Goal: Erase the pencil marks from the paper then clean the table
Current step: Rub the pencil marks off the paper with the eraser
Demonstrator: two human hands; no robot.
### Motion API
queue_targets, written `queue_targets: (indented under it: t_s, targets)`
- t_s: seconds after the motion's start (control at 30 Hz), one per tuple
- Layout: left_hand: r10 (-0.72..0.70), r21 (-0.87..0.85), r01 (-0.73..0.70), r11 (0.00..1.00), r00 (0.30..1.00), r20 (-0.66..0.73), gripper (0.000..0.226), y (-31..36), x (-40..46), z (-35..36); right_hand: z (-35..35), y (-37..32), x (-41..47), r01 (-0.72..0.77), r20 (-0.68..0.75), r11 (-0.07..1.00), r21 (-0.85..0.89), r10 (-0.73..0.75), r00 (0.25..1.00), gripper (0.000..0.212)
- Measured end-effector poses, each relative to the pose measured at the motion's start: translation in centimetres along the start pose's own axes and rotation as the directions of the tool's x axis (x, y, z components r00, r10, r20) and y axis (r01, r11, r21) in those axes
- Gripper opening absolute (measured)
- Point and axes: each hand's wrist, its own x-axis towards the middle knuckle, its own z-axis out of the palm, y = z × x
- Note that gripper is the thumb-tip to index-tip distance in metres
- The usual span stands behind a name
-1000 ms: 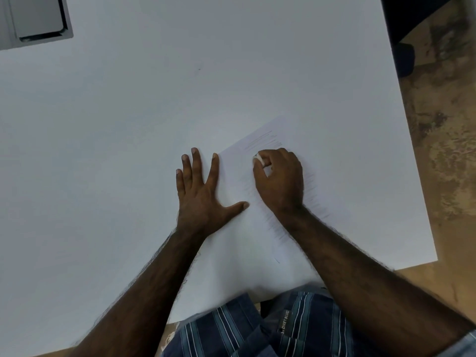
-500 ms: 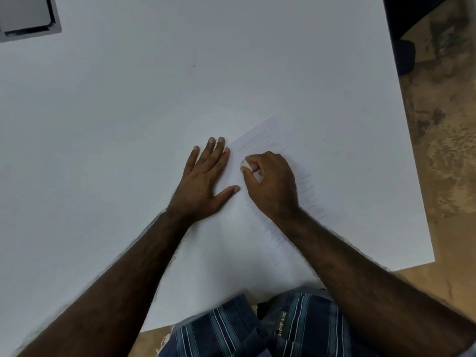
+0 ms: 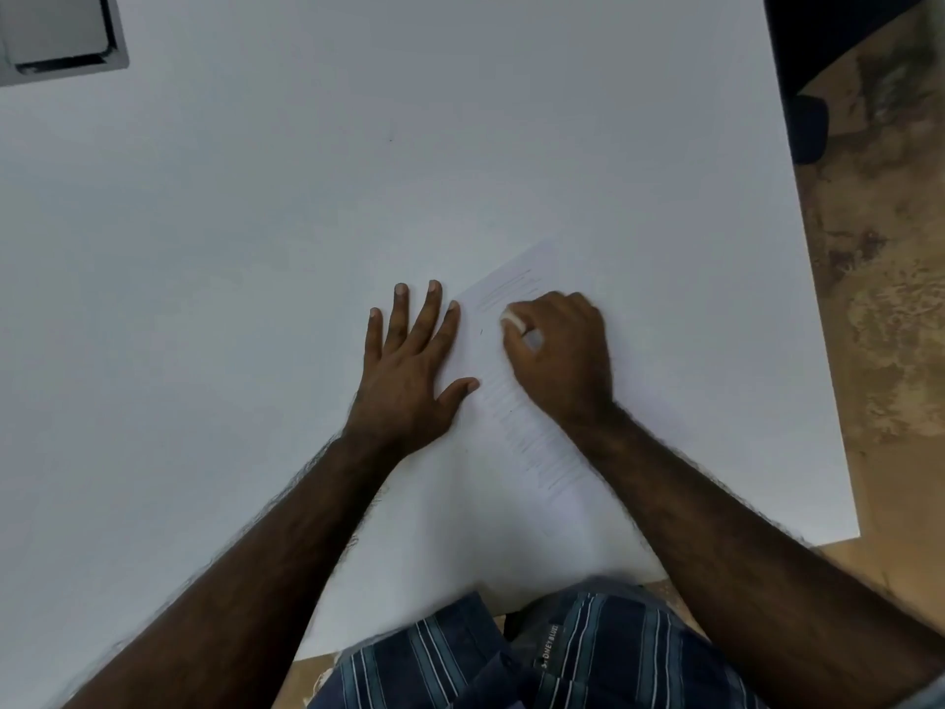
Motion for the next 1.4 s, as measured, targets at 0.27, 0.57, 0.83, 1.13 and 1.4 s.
queue_targets:
  t_s: [0.27, 0.57, 0.83, 1.13, 1.4]
  targets:
    - [-0.136, 0.016, 0.135, 0.991, 0.989, 0.058, 0.092, 1.0, -0.1, -0.1, 0.3, -0.7, -0.6, 0.147, 0.120, 0.989, -0.015, -0.144, 0.982, 0.015]
    - [-0.126, -0.036, 0.125, 0.991, 0.992, -0.014, 0.088, 0.8, -0.6, 0.5, 0.9, -2.0, -1.3, 0.160, 0.104, 0.987, -0.003, -0.159, 0.982, 0.013]
    - [-0.114, -0.019, 0.113, 0.993, 0.992, -0.049, 0.090, 1.1, -0.9, 0.7, -0.2, -0.7, 0.6, -0.137, -0.096, 0.990, 0.035, 0.140, 0.986, 0.014]
    - [0.042, 0.040, -0.032, 0.999, 0.954, -0.297, 0.084, 1.2, -1.5, 1.8, 0.2, -0.7, 0.2, -0.148, -0.087, 0.986, 0.077, 0.155, 0.984, 0.017]
    - [0.067, -0.019, -0.078, 0.997, 0.934, -0.351, 0.078, 0.6, -1.9, 2.6, 0.5, -1.4, -0.6, 0.043, 0.035, 0.999, 0.030, -0.044, 0.998, 0.015]
